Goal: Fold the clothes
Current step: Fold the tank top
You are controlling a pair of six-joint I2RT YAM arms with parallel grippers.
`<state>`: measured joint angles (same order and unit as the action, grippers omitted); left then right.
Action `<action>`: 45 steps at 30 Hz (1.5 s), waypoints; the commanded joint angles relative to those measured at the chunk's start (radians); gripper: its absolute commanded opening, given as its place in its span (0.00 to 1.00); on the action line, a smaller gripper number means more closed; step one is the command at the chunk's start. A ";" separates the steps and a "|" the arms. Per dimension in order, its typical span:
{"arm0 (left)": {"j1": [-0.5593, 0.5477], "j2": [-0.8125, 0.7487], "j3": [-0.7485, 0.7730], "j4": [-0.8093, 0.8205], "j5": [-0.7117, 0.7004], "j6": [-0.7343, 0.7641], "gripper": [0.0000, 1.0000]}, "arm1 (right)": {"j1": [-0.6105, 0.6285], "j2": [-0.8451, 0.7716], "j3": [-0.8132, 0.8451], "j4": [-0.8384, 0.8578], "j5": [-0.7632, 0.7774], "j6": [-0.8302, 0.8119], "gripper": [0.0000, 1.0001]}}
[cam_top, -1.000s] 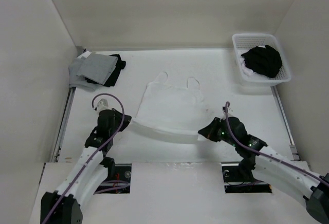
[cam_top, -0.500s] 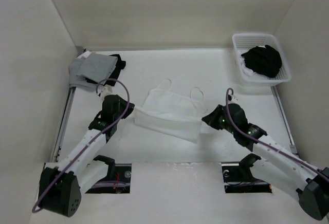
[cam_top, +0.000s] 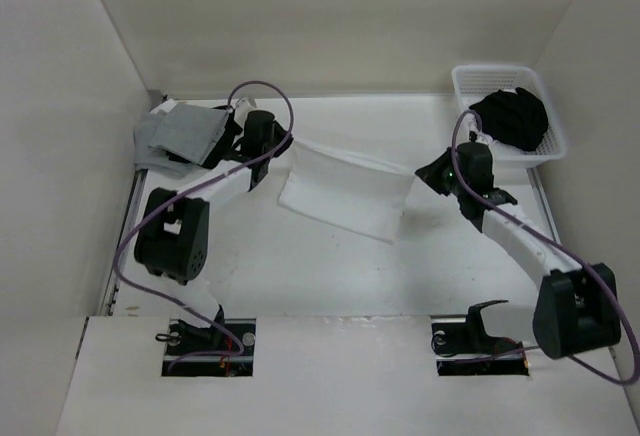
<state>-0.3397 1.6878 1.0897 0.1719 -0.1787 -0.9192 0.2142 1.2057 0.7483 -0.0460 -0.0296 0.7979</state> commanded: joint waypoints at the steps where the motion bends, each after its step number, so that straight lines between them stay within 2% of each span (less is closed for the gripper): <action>1: 0.008 0.103 0.137 0.012 -0.025 0.037 0.04 | -0.064 0.145 0.106 0.109 -0.053 -0.020 0.03; 5: 0.024 0.181 0.202 0.005 -0.033 0.045 0.21 | -0.111 0.317 0.192 0.136 -0.062 -0.006 0.19; 7: 0.032 0.149 0.168 0.012 -0.042 0.049 0.28 | -0.108 0.327 0.192 0.141 -0.059 -0.003 0.28; 9: 0.032 0.084 0.083 0.027 -0.062 0.052 0.29 | -0.100 0.295 0.156 0.146 -0.035 -0.015 0.34; 12: 0.020 -0.043 -0.142 0.107 -0.077 0.031 0.29 | -0.060 0.206 0.054 0.159 0.006 -0.025 0.34; 17: 0.026 -0.178 -0.473 0.215 0.022 -0.017 0.31 | 0.049 0.020 -0.185 0.198 0.034 -0.002 0.02; 21: 0.043 -0.180 -0.556 0.307 0.168 -0.015 0.36 | 0.125 -0.095 -0.315 0.189 0.049 0.029 0.03; 25: 0.044 -0.146 -0.553 0.343 0.202 -0.009 0.39 | 0.161 -0.172 -0.401 0.179 0.069 0.060 0.19; 28: 0.044 -0.123 -0.550 0.363 0.205 -0.017 0.39 | 0.165 -0.192 -0.446 0.187 0.071 0.078 0.33; 31: 0.043 -0.102 -0.554 0.388 0.214 -0.027 0.39 | 0.165 -0.175 -0.458 0.201 0.069 0.080 0.40; 38: 0.051 -0.048 -0.544 0.382 0.205 -0.049 0.31 | 0.190 -0.034 -0.428 0.294 0.024 0.086 0.44; 45: 0.069 -0.048 -0.550 0.377 0.202 -0.063 0.19 | 0.242 -0.020 -0.435 0.356 0.026 0.118 0.45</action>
<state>-0.2817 1.6402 0.5297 0.5304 0.0200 -0.9745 0.4404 1.1805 0.2974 0.2268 -0.0040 0.8940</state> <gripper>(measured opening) 0.199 0.448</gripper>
